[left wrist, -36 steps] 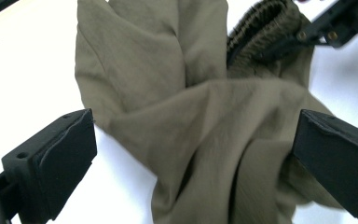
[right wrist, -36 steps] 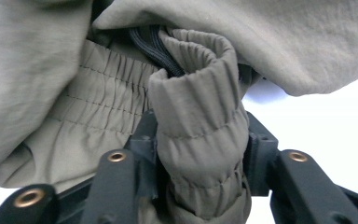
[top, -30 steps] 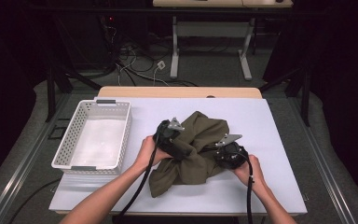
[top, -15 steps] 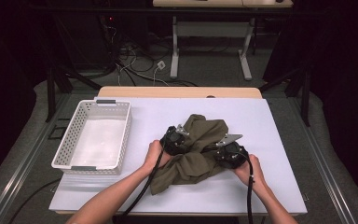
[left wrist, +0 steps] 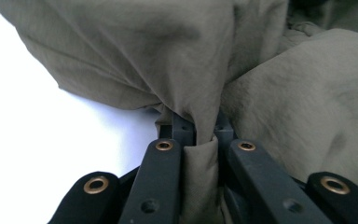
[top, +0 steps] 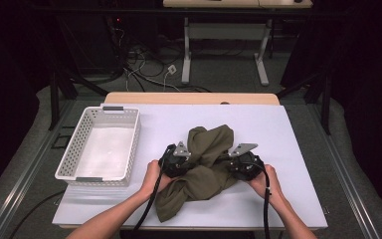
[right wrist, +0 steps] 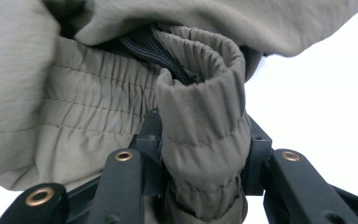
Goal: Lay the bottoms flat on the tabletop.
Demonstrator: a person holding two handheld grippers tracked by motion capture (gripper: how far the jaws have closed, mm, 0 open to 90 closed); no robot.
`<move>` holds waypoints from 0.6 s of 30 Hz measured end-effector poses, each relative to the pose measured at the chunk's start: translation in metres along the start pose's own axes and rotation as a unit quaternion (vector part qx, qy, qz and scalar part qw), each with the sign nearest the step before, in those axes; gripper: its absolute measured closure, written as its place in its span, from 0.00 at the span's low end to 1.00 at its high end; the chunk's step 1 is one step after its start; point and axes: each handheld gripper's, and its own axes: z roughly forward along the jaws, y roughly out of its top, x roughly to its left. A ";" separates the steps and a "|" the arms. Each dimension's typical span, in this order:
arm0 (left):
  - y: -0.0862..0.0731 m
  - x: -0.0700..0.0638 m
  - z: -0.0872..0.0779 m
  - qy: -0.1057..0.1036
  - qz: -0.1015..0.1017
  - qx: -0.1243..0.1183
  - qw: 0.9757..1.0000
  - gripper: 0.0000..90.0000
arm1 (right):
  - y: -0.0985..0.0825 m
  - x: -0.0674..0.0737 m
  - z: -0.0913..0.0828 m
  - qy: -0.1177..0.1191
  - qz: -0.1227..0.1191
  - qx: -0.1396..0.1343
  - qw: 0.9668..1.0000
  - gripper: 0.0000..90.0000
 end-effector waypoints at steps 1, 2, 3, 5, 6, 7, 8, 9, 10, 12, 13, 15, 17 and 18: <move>-0.002 -0.002 -0.003 0.001 0.000 -0.003 1.000 0.96 | 0.000 0.000 0.000 0.000 0.001 -0.001 1.000 0.68; -0.004 -0.004 -0.006 -0.001 -0.002 -0.007 1.000 0.96 | 0.001 0.001 0.001 0.003 0.001 -0.002 1.000 0.68; -0.006 -0.006 -0.009 -0.001 -0.003 -0.011 1.000 0.96 | 0.001 0.001 0.001 0.002 -0.001 -0.001 1.000 0.67; -0.010 -0.009 -0.014 -0.002 -0.002 -0.016 1.000 0.96 | 0.001 0.000 0.002 0.002 0.000 -0.004 1.000 0.67; -0.012 -0.011 -0.016 -0.002 -0.002 -0.019 1.000 0.96 | 0.001 0.000 0.002 0.001 0.000 -0.004 1.000 0.67; -0.013 -0.013 -0.017 -0.005 -0.003 -0.017 1.000 0.96 | 0.001 0.000 0.002 -0.002 0.002 -0.004 1.000 0.66; -0.015 -0.014 -0.019 -0.005 -0.002 -0.018 1.000 0.96 | 0.002 0.000 0.003 -0.003 0.002 -0.002 1.000 0.65; -0.016 -0.015 -0.020 -0.007 -0.003 -0.018 1.000 0.96 | 0.002 0.001 0.004 -0.006 0.000 -0.001 1.000 0.64; -0.017 -0.015 -0.021 -0.009 -0.002 -0.015 1.000 0.96 | 0.003 0.001 0.004 -0.008 -0.001 -0.003 1.000 0.64; -0.018 -0.016 -0.020 -0.002 0.006 -0.013 1.000 0.96 | 0.002 0.002 0.004 -0.013 -0.001 0.003 1.000 0.61; -0.018 -0.015 -0.019 -0.006 0.003 -0.009 1.000 0.96 | 0.002 0.002 0.004 -0.017 0.004 0.001 1.000 0.57; -0.016 -0.012 -0.019 0.004 0.004 -0.005 1.000 0.91 | 0.000 0.002 0.003 -0.017 0.012 0.003 1.000 0.47; -0.012 -0.008 -0.021 0.012 -0.005 -0.007 1.000 0.75 | -0.001 0.002 0.001 -0.012 0.019 0.001 1.000 0.39; -0.008 -0.006 -0.023 0.016 -0.008 -0.010 1.000 0.65 | -0.001 0.002 0.000 -0.003 0.025 -0.004 1.000 0.37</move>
